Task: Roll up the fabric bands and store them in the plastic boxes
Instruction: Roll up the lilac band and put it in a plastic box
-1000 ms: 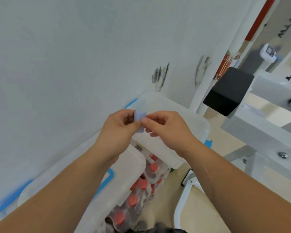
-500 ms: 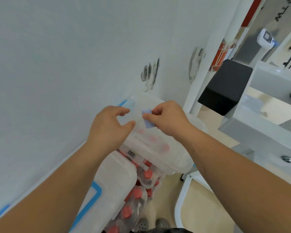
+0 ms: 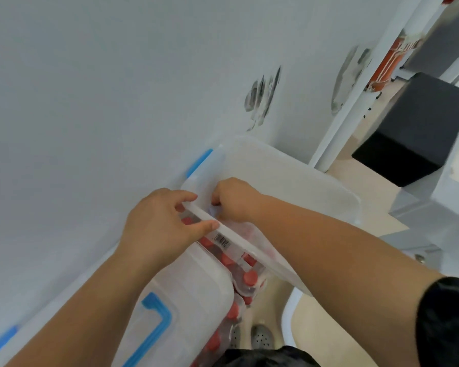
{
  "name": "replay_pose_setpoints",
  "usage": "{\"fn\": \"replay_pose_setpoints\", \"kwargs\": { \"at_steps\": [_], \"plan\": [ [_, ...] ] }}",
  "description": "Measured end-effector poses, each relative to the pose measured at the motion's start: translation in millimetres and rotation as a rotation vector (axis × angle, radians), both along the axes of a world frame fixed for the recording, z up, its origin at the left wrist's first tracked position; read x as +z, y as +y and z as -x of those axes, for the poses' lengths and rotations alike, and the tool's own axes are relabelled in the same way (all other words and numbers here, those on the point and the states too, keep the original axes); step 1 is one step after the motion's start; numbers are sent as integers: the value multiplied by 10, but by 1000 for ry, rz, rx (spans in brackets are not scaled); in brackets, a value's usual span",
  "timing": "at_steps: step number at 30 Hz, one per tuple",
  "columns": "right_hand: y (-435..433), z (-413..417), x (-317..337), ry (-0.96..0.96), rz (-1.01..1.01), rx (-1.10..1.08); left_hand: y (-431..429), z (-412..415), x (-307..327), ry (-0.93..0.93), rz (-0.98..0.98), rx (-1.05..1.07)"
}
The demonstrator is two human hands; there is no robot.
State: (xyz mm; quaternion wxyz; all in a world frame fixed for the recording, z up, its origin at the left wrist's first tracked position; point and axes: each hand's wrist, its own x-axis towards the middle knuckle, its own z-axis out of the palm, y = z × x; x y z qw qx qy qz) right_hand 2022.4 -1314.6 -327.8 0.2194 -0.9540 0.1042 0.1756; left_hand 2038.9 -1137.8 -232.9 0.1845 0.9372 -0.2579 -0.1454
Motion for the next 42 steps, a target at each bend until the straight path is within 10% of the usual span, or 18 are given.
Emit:
{"fn": "replay_pose_setpoints", "kwargs": {
  "at_steps": [27,42],
  "plan": [
    [67,118,-15,-127,273,239,-32,32,67,40,-44,0],
    [-103,271,-106,-9,-23,105,-23,27,58,18,-41,-18]
  ]
}}
